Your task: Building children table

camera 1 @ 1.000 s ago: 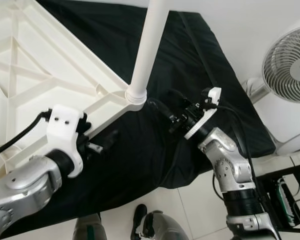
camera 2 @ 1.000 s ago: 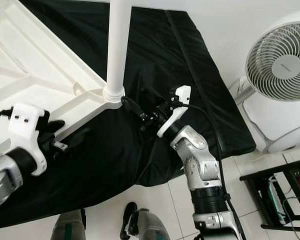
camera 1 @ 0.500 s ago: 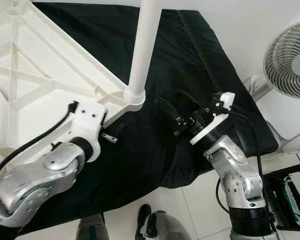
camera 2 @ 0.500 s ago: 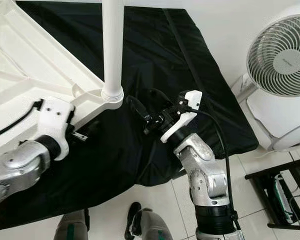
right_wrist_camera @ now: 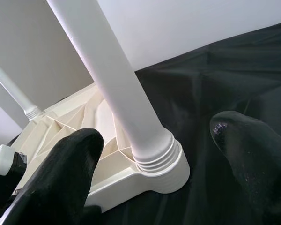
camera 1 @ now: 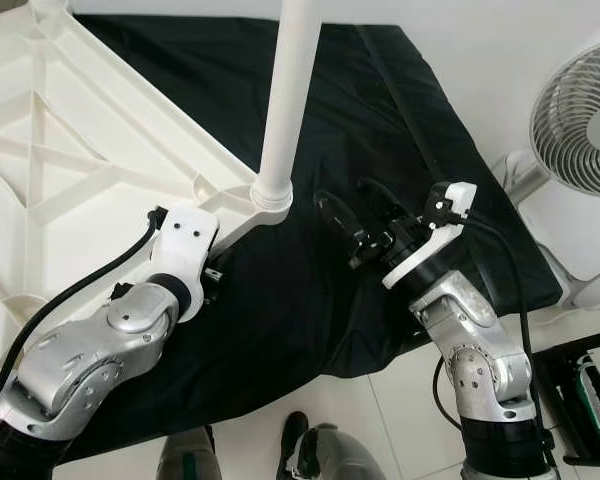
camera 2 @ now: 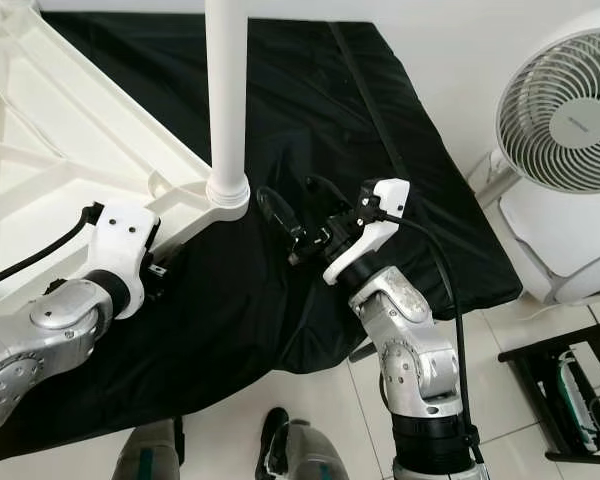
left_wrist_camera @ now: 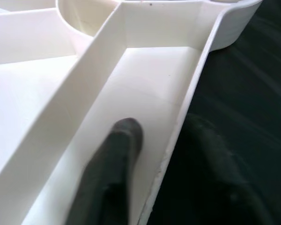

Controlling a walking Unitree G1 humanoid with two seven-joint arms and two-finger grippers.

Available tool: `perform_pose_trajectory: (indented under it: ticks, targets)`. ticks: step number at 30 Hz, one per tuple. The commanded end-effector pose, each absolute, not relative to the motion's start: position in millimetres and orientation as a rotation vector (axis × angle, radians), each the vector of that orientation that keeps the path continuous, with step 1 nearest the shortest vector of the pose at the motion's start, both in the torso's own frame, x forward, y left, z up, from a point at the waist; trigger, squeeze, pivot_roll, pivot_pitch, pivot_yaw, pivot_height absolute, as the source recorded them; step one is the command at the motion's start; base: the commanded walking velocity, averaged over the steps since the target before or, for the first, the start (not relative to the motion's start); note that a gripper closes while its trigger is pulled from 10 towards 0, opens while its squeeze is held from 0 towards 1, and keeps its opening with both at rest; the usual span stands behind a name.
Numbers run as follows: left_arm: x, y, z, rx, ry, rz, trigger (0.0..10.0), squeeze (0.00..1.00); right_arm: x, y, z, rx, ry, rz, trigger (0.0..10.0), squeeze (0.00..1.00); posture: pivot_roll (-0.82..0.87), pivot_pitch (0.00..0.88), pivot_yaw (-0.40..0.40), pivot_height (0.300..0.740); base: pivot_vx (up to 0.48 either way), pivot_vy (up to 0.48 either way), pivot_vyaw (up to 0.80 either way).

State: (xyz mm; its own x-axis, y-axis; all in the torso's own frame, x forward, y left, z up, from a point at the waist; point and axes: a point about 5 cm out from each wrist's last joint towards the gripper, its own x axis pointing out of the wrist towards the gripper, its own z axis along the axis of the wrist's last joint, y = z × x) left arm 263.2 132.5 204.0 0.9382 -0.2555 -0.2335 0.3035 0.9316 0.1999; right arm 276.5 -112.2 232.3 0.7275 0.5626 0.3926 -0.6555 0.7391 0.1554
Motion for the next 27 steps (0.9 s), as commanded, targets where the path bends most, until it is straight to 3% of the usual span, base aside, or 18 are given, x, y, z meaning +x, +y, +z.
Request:
perform_pose_trajectory:
  ticks: [1,18,27]
  targets:
    - [268,146,197,0.261,0.237,-0.112,0.0,0.0,274,-116,233,0.305,-0.335,0.666,10.0,0.0,0.2,0.257,-0.109,0.74,0.0,0.0,0.0]
    - [279,152,199,0.277,0.227,0.01,0.0,0.0,276,-116,235,0.308,-0.336,0.646,10.0,0.0,0.19,0.252,-0.109,0.74,0.0,0.0,0.0]
    - [275,189,194,0.317,0.256,0.161,0.0,0.0,275,-117,237,0.309,-0.341,0.637,10.0,0.0,0.19,0.251,-0.111,0.74,0.0,0.0,0.0]
